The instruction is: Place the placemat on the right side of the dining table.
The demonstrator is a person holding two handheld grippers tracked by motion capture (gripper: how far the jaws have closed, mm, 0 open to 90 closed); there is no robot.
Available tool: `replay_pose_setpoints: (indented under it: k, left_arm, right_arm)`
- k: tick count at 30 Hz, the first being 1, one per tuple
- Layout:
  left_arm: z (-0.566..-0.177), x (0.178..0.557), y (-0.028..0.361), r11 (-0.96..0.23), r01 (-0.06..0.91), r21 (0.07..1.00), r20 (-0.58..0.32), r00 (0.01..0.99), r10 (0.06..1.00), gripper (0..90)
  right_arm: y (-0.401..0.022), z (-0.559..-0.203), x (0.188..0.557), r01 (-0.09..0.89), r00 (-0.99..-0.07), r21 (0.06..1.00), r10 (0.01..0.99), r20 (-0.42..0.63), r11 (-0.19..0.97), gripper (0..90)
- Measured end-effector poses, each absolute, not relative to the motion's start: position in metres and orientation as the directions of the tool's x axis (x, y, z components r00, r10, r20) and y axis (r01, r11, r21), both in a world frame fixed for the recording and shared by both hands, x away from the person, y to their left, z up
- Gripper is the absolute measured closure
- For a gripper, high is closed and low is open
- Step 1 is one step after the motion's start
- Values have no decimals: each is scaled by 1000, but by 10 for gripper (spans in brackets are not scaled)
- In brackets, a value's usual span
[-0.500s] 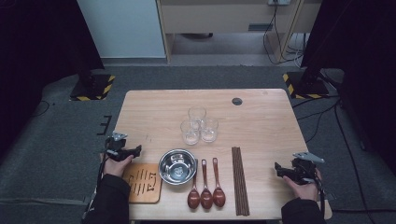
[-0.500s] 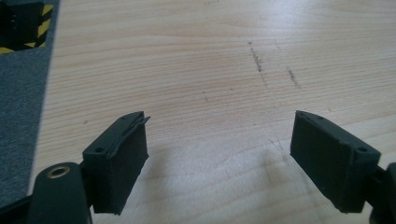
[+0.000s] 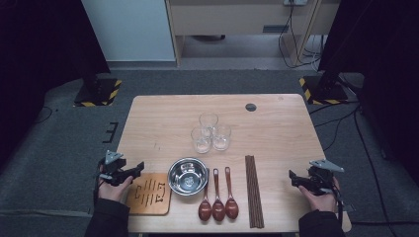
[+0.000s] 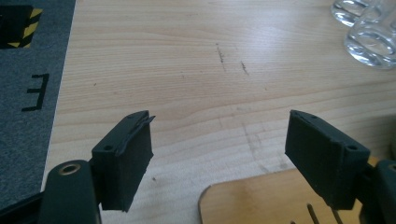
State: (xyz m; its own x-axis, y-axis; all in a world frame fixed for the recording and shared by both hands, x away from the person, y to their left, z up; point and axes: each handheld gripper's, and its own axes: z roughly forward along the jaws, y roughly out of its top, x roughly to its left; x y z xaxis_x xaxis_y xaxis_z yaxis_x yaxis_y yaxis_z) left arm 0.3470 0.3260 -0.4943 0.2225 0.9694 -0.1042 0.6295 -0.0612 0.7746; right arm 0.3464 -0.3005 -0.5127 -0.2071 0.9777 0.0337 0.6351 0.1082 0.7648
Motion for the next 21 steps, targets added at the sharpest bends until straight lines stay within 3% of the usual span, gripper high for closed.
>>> replay_pose_setpoints:
  k: [21]
  left_arm:
    - [-507, 310, 318, -119, 630, 767, -69, 265, 962, 159]
  right_arm:
    - [-293, -514, 342, 649, -232, 749, 972, 28, 133, 73]
